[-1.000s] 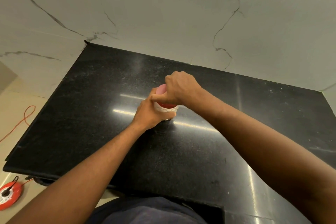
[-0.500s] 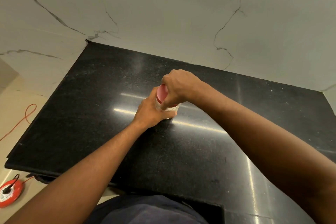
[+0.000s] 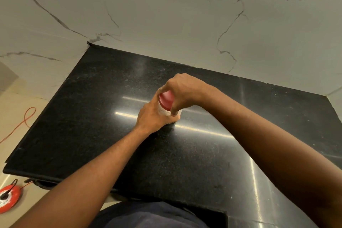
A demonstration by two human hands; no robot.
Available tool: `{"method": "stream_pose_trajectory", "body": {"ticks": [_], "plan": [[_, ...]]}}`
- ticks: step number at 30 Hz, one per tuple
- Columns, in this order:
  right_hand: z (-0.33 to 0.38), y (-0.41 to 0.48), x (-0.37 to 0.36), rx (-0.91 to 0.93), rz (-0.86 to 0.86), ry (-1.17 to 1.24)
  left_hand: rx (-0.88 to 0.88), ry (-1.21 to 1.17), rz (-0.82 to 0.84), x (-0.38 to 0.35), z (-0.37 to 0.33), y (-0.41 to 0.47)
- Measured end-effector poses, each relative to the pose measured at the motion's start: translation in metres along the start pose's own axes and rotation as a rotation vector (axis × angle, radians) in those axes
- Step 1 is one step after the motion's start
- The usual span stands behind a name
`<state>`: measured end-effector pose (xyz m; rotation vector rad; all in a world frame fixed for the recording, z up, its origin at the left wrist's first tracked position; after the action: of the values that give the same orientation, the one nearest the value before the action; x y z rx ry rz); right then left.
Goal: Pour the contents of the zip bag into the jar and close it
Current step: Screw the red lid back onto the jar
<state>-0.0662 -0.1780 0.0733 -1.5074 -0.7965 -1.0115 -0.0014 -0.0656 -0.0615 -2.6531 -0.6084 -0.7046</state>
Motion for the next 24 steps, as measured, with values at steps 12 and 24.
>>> {"method": "stream_pose_trajectory", "body": {"ticks": [12,24], "plan": [[-0.014,-0.025,-0.057,-0.199,-0.239,0.498,-0.076,-0.203,0.076,0.004,0.001,-0.007],[-0.025,0.004,-0.127,-0.302,-0.652,1.296,-0.159,-0.114,-0.009,0.021,-0.014,0.039]]}}
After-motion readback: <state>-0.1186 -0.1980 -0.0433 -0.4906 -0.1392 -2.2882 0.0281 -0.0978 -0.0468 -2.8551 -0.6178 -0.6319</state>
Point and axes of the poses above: each hand's wrist, its own y-axis towards the middle knuckle, its own x-axis out of the back of the hand, z = x × y, the point moved 2 cm from there along y, towards the middle knuckle, and after that the axes turned 9 degrees about z, right-handed, at the moved point
